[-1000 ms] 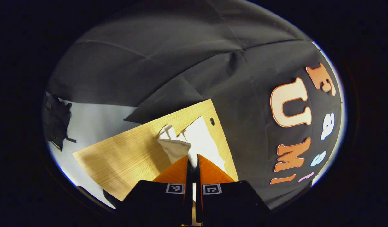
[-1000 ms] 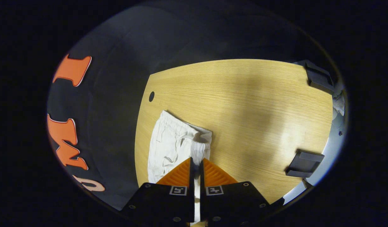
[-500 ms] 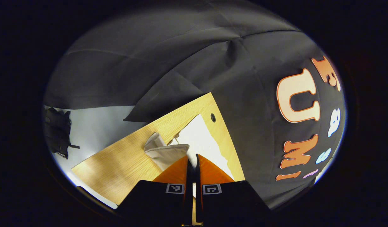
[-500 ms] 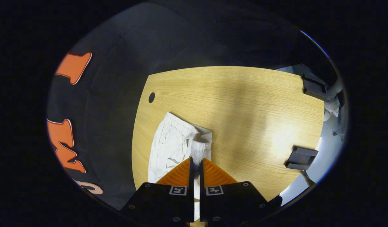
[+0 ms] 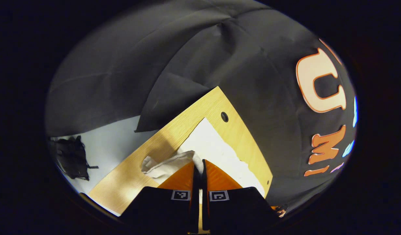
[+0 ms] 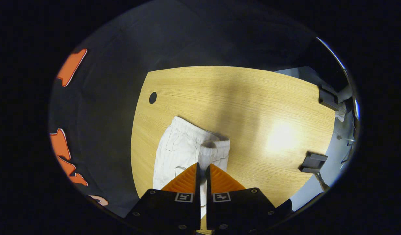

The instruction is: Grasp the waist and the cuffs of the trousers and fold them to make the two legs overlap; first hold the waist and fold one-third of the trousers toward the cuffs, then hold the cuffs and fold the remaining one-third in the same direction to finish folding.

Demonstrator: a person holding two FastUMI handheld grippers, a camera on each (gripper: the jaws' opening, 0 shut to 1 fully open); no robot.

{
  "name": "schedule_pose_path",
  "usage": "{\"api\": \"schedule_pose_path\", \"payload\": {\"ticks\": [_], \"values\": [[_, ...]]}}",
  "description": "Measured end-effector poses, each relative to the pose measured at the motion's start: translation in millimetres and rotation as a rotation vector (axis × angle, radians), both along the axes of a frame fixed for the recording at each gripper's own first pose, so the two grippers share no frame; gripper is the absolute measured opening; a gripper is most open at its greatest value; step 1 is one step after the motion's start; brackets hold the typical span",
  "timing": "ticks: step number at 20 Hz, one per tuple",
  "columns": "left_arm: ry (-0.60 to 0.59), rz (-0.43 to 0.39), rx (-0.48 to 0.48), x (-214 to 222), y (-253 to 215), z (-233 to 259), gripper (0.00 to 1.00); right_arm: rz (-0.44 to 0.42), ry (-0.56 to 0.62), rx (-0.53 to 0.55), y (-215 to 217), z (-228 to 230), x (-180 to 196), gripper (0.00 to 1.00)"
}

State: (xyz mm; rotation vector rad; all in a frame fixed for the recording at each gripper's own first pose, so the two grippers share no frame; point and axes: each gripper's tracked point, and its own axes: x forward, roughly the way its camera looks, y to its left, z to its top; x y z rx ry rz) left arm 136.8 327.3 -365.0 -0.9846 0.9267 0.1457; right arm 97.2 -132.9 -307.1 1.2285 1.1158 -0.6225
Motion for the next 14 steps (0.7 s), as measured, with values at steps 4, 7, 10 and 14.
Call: {"api": "schedule_pose_path", "payload": {"ticks": [4, 7, 10, 14], "values": [[0.028, 0.005, 0.037, 30.9, 8.5, 0.2, 0.08, -0.019, 0.009, 0.036, -3.5, -8.8, 32.8, 0.07], [0.043, 0.017, 0.052, 59.1, 8.7, -8.8, 0.08, -0.007, -0.008, 0.054, -3.6, -13.9, 60.7, 0.05], [0.081, -0.026, 0.096, 77.7, 0.7, -16.1, 0.07, -0.001, -0.001, 0.062, -3.3, -23.5, 86.3, 0.06], [0.124, -0.099, 0.138, 114.0, -6.4, -33.7, 0.08, 0.008, -0.011, 0.084, -4.2, -30.8, 120.9, 0.05]]}}
